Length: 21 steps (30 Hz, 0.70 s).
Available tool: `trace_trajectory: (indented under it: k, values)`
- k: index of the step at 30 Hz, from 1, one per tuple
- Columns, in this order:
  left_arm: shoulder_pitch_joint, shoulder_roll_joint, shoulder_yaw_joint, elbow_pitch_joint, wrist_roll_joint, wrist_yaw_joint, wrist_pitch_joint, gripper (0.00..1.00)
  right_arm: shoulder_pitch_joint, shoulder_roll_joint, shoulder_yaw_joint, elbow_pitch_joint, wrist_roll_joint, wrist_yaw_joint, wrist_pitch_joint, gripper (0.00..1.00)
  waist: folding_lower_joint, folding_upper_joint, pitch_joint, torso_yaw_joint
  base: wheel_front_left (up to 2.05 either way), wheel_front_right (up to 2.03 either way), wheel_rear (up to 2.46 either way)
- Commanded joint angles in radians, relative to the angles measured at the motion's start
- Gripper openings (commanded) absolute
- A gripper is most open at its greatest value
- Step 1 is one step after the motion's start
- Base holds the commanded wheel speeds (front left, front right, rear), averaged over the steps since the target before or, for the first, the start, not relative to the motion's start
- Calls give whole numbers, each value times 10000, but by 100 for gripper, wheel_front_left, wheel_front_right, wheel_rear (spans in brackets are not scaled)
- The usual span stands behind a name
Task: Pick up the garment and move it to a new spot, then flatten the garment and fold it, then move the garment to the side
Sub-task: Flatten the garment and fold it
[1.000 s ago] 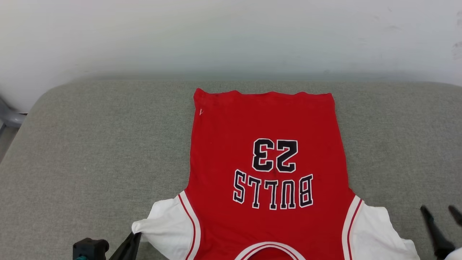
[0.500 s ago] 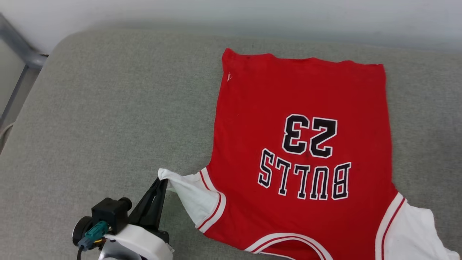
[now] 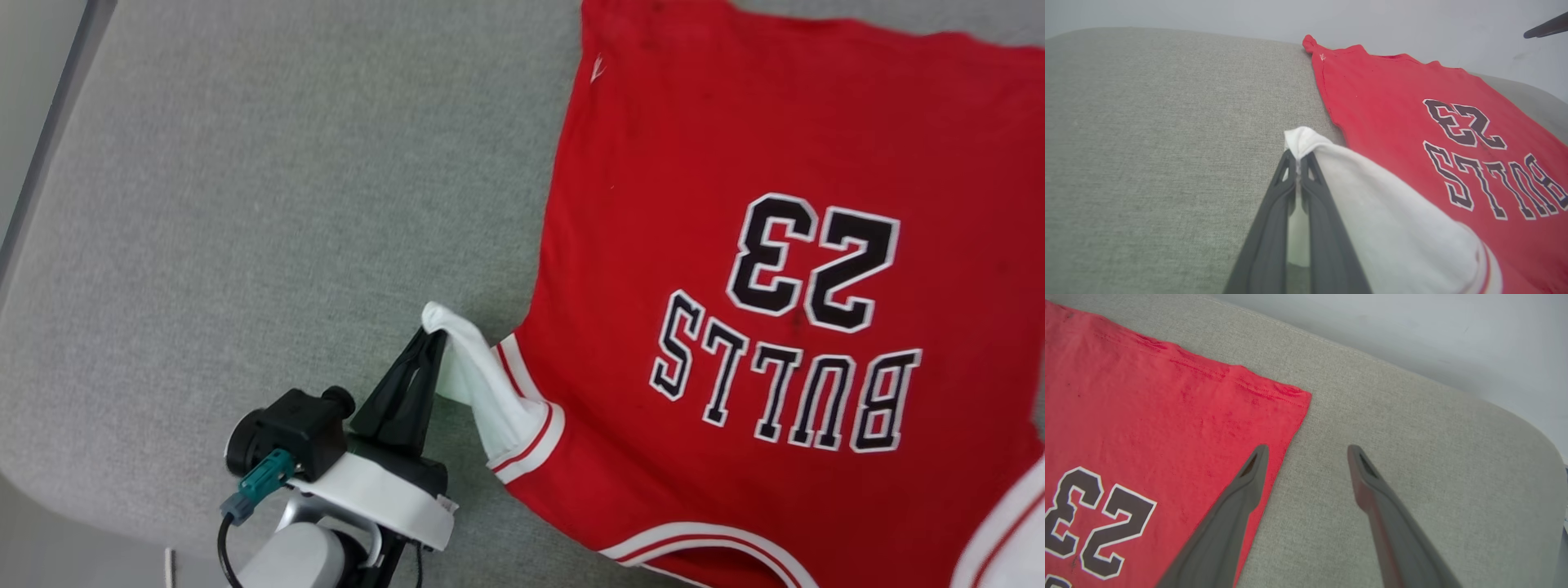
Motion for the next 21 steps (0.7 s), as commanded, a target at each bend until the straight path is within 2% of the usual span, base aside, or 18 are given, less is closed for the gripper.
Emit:
trace_trajectory:
  k: [1,8,17,18,19,20,21]
  values:
    - [-245,-248,109,37,169,-150,-22,0,-542,140,-126,351,-358,-12,243,100,-2,0,849,582,0,0,0]
    - [-542,-858,335,181,611,-636,-22,0,-1043,527,-514,1228,-1197,-10,373,100,-2,0,1532,997,0,0,0]
    - [-562,-1439,760,424,1129,-1168,-22,0,367,470,-842,2206,-1439,-12,669,100,-2,0,1737,1076,0,0,0]
    - [-538,-1476,804,460,1168,-1216,-22,0,463,409,-907,2198,-1433,-14,694,65,-2,0,1719,1054,0,0,0]
    - [-511,-1495,857,502,1221,-1246,-22,0,509,345,-928,2164,-1443,-14,716,7,-2,0,1690,1028,0,0,0]
    - [-483,-1514,899,539,1249,-1295,-22,0,514,293,-964,2116,-1434,-15,708,0,-2,0,1648,995,0,0,0]
    - [-441,-1528,961,587,1290,-1325,-22,0,484,289,-1026,2053,-1422,-15,637,0,-2,0,1596,955,0,0,0]
